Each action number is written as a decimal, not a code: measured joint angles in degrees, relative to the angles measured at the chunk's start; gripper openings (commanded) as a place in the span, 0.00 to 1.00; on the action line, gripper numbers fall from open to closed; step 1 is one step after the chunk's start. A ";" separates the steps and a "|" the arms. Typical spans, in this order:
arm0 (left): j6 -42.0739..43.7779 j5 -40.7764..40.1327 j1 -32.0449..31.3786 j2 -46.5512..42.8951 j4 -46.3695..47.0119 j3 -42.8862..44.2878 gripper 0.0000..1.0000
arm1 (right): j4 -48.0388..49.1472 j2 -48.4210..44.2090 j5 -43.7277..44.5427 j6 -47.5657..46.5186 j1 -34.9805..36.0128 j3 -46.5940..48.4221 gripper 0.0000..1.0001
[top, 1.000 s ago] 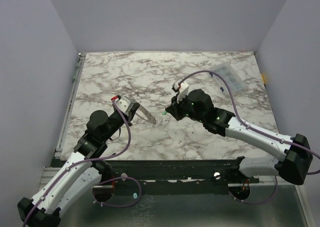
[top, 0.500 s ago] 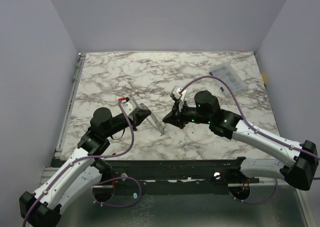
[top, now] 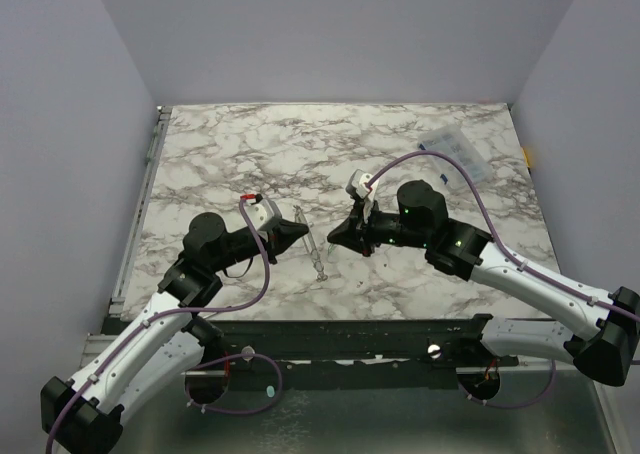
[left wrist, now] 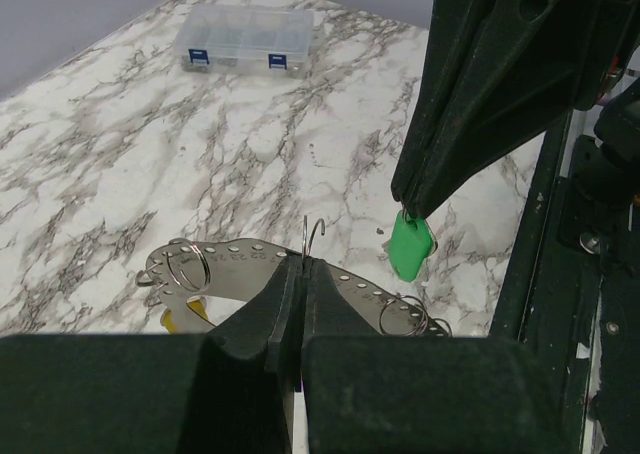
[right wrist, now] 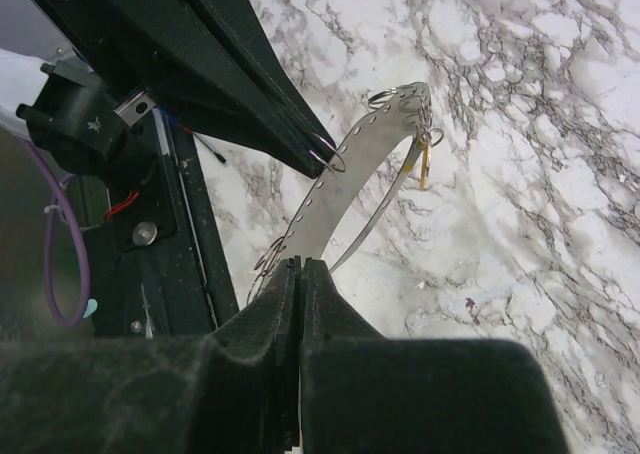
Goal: Put the keys on the keyring
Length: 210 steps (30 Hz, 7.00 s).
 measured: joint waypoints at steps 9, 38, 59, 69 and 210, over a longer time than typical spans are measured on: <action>-1.46 0.83 -0.02 0.48 0.92 0.00 0.00 | 1.64 1.16 -0.04 -0.98 0.00 0.50 0.01; -3.37 2.97 -0.09 1.92 1.60 0.00 0.00 | 10.75 3.69 -3.23 -1.84 0.00 0.55 0.01; -3.34 2.99 -0.46 1.92 1.62 0.00 0.00 | 13.68 5.51 -1.55 0.74 0.39 0.57 0.01; -3.30 2.95 -0.74 1.90 1.62 0.00 0.00 | 13.70 5.51 1.27 1.60 0.55 0.57 0.01; -3.19 12.76 -4.94 -0.94 8.85 -2.91 0.00 | 10.56 -2.95 -13.09 -11.89 0.63 -7.10 0.00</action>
